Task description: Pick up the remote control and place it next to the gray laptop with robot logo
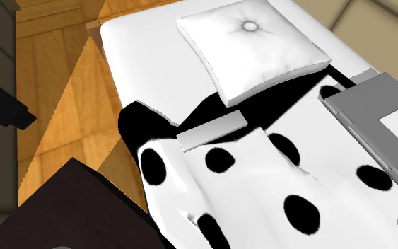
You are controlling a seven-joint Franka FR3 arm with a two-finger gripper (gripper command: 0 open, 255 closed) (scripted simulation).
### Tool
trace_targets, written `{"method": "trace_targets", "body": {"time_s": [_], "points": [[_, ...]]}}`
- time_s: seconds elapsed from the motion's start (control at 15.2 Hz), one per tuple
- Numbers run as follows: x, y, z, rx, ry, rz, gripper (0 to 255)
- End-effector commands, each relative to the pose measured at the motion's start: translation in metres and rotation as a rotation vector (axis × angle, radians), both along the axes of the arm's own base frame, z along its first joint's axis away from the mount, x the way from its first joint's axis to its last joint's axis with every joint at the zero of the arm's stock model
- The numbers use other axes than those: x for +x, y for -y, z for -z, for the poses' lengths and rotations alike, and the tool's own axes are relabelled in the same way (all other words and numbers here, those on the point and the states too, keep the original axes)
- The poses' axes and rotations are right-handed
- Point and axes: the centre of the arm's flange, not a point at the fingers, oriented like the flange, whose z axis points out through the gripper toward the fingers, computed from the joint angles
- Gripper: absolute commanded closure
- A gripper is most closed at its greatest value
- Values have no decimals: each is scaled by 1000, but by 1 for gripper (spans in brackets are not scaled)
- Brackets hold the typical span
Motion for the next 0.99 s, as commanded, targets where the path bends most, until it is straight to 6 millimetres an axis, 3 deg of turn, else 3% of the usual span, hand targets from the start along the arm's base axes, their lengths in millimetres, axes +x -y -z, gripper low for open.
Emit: {"method": "trace_targets", "body": {"time_s": [0.0, 0.92], "points": [[0, 0, 0, 0, 0, 0, 0], [127, 53, 117, -48, -11, 188, 0]]}}
